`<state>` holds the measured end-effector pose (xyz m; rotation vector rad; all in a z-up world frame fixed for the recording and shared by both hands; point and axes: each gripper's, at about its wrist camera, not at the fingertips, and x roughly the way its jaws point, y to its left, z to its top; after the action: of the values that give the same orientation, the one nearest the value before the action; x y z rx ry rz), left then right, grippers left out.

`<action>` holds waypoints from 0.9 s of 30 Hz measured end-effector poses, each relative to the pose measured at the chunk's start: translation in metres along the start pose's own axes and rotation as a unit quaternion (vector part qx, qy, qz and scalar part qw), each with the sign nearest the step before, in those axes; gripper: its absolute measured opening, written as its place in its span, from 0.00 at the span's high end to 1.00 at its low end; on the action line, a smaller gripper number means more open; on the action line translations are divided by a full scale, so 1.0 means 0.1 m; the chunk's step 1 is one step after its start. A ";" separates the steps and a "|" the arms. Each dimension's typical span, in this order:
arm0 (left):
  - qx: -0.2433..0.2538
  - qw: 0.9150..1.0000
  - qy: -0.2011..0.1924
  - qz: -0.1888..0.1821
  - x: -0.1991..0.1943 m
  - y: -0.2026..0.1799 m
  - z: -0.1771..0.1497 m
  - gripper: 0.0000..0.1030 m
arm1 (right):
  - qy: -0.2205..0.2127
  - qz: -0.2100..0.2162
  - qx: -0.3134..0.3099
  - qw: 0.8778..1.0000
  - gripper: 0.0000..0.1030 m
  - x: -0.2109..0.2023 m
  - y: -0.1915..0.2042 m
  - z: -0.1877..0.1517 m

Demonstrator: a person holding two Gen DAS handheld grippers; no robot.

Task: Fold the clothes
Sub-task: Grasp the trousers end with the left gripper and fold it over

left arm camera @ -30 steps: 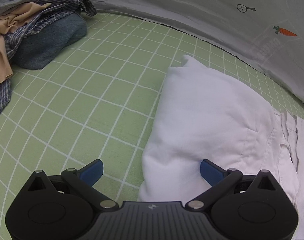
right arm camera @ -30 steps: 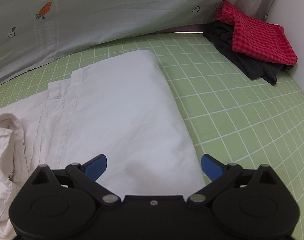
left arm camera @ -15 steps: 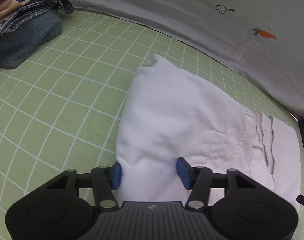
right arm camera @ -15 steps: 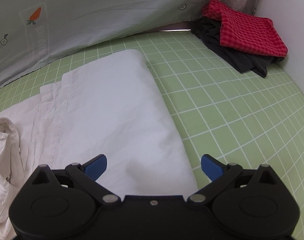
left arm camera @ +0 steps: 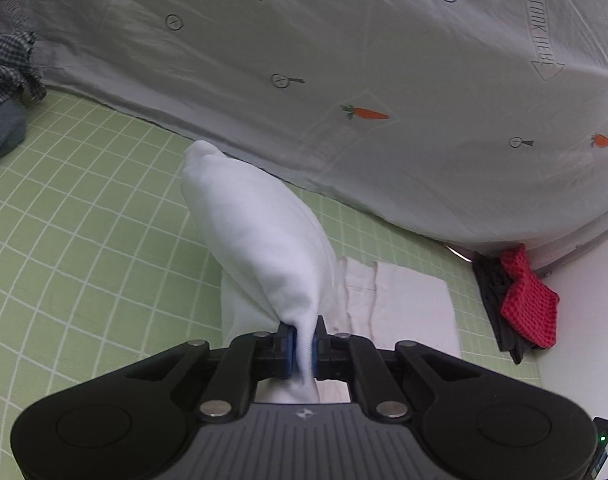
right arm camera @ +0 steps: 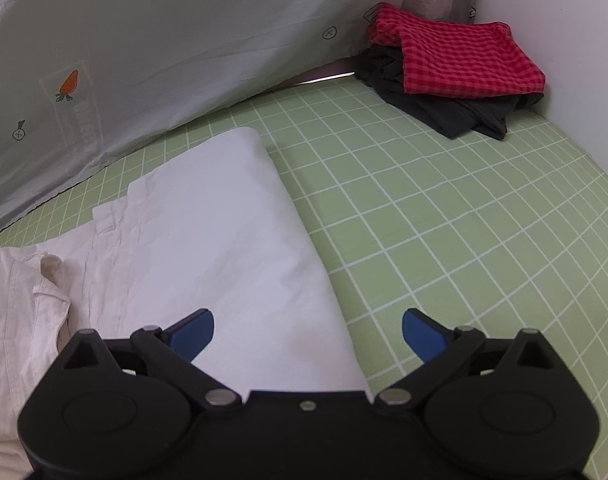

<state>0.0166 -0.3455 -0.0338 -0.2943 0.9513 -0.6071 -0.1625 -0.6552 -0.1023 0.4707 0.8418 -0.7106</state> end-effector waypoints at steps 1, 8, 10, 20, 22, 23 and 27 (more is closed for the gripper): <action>0.002 1.000 0.000 -0.008 0.02 -0.10 -0.02 0.92 | 0.001 0.001 0.000 1.000 0.01 -0.01 -0.05 -0.02; -0.017 0.998 0.024 -0.061 0.40 -0.59 -0.18 0.92 | 0.010 0.001 -0.006 1.000 0.01 -0.02 -0.45 -0.05; -0.020 0.997 0.034 -0.069 0.55 -0.71 -0.22 0.92 | 0.011 -0.002 0.000 1.000 0.01 0.01 -0.60 -0.01; -0.089 0.985 0.117 -0.091 1.52 -1.02 -0.47 0.92 | 0.029 -0.005 0.032 0.999 0.01 0.55 -1.15 0.42; -0.110 0.980 0.136 -0.090 1.71 -1.01 -0.54 0.92 | 0.041 -0.003 0.031 0.999 0.01 0.68 -1.17 0.47; -0.125 0.977 0.145 -0.089 1.79 -0.99 -0.59 0.92 | 0.048 -0.001 0.032 0.998 0.01 0.74 -1.18 0.48; -0.182 0.964 0.172 -0.085 2.05 -0.88 -0.72 0.91 | 0.059 0.006 0.033 0.998 0.01 0.87 -1.17 0.49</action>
<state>0.0141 -0.5373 -0.1685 -0.6176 1.3861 -0.6504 -0.1823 -0.7979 -0.1548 0.5810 0.9285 -0.7066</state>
